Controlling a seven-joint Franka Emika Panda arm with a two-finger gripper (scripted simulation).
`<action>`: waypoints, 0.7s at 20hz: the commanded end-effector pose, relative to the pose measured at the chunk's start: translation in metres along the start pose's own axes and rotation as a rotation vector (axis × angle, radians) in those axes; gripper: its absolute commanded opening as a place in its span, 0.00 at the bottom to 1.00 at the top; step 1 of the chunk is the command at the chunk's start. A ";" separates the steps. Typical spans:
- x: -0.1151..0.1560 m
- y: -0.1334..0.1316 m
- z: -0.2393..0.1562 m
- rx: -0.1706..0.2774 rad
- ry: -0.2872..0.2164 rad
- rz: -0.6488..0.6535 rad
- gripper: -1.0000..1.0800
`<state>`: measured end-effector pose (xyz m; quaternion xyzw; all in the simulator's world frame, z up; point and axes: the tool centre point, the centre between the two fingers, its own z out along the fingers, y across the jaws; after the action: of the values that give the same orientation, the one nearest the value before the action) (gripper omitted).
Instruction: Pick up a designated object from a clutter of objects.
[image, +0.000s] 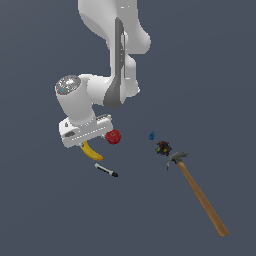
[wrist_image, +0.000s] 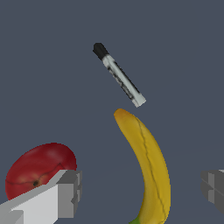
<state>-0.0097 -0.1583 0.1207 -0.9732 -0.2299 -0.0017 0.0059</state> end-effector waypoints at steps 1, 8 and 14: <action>-0.010 0.008 0.013 -0.002 0.000 -0.034 0.96; -0.031 0.022 0.039 -0.008 -0.004 -0.098 0.96; -0.041 0.028 0.050 -0.010 -0.006 -0.125 0.96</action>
<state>-0.0328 -0.1991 0.0722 -0.9579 -0.2871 0.0001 0.0007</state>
